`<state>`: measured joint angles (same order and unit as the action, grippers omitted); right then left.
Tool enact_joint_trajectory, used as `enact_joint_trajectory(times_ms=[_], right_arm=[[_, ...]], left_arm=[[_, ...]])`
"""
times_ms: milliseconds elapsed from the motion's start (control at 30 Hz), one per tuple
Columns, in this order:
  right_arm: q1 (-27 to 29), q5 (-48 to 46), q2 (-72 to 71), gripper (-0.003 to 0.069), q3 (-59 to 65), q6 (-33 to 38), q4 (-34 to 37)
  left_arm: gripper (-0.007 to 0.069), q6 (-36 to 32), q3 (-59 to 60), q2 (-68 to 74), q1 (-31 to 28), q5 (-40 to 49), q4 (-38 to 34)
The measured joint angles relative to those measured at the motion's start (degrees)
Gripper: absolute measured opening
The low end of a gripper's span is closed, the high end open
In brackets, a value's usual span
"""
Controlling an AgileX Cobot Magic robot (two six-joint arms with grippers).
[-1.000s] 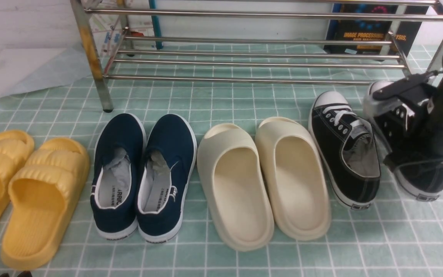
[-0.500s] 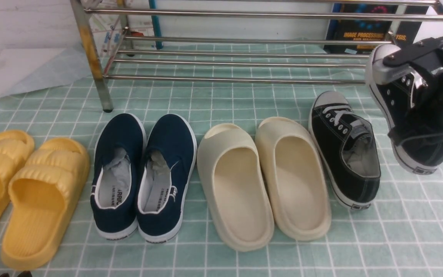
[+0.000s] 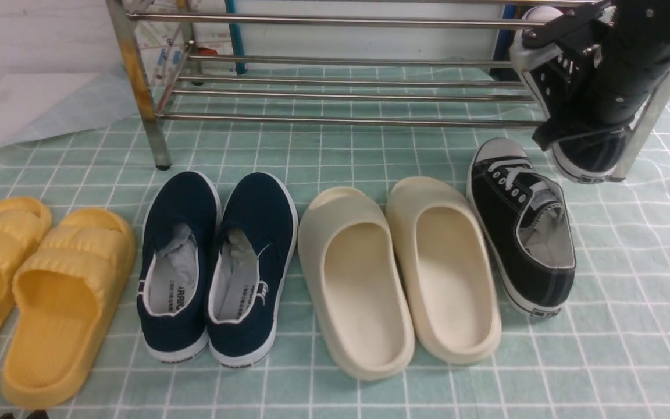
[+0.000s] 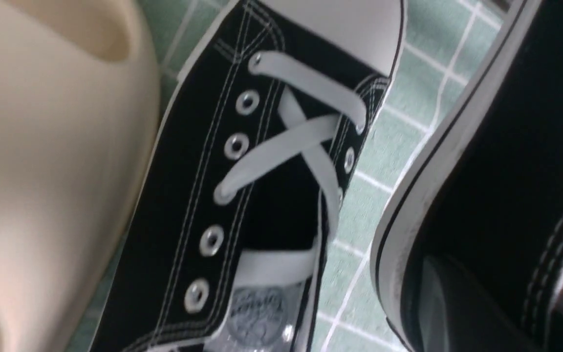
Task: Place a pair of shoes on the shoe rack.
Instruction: Use the right arm to put a shoe into the shoe rack
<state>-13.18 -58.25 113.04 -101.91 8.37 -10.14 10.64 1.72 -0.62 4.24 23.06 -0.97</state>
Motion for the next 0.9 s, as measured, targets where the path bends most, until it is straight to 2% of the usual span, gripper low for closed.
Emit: enact_joint_trajectory(times_ms=[167,367,700,900], right_arm=[[0.0,-2.8,6.2,0.0080,-8.3,0.1,-1.8],[1.4,-3.4,10.5,0.0080,-12.4,0.4,-1.5],[5.7,-0.4,11.2,0.0081,-12.7,5.5,7.3],[5.8,0.8,11.3,0.0081,-12.7,5.7,8.4]], left_arm=[[0.0239,0.0,0.0,0.0,0.0,0.0,0.0],[0.0239,0.0,0.0,0.0,0.0,0.0,0.0],[0.0239,0.0,0.0,0.0,0.0,0.0,0.0],[0.0239,0.0,0.0,0.0,0.0,0.0,0.0]])
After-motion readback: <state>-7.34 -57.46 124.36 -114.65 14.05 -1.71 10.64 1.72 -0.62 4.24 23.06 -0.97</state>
